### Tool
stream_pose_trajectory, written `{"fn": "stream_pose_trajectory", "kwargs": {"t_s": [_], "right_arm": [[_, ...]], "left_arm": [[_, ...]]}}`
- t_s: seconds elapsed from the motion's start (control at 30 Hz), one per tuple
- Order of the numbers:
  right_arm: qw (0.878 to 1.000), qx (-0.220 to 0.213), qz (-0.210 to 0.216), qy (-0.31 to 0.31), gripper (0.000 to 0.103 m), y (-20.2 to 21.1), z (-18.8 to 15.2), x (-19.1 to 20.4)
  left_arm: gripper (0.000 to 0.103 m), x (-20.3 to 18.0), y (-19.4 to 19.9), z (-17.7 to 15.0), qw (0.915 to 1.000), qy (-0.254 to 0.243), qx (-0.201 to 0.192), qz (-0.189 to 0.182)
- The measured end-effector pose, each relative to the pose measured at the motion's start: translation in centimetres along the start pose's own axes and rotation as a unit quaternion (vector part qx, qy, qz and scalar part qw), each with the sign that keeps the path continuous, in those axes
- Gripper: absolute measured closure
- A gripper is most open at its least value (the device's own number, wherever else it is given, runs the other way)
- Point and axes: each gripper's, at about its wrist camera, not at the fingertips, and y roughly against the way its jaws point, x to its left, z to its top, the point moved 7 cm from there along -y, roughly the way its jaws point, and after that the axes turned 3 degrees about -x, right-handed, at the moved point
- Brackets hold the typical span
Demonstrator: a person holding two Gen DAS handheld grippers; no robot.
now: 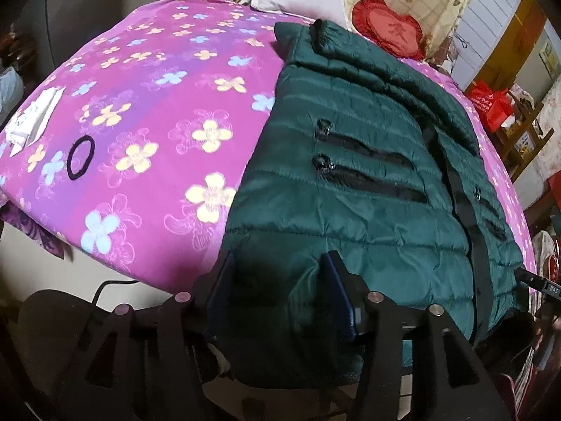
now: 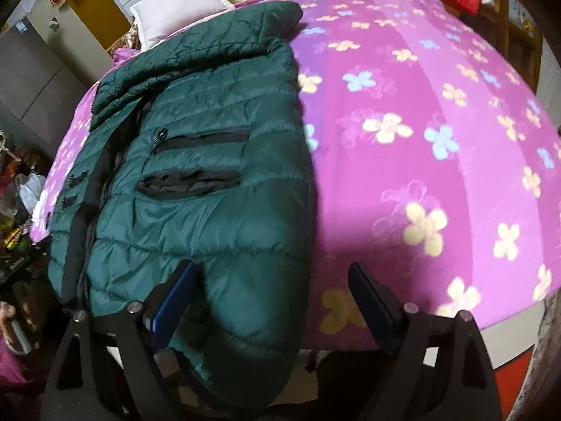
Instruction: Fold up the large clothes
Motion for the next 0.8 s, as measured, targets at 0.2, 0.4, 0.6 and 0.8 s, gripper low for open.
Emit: {"fn": "stream_pose_trajectory", "kwargs": {"t_s": [0.2, 0.4, 0.6, 0.8], "right_arm": [[1.000, 0.013, 0.009, 0.016, 0.012, -0.8, -0.6, 1.0], [0.999, 0.021, 0.009, 0.042, 0.011, -1.2, -0.7, 2.1], [0.998, 0.027, 0.011, 0.053, 0.011, -1.4, -0.8, 2.8], [0.998, 0.028, 0.011, 0.054, 0.009, -1.5, -0.8, 2.9]], "left_arm": [[0.058, 0.5, 0.2, -0.2, 0.9999, -0.002, 0.003, 0.013], [0.058, 0.9, -0.3, -0.4, 0.9999, 0.009, 0.003, 0.014], [0.056, 0.9, -0.3, -0.7, 0.9999, 0.006, 0.001, 0.013], [0.055, 1.0, -0.3, -0.8, 0.9999, 0.006, 0.006, 0.013]]}}
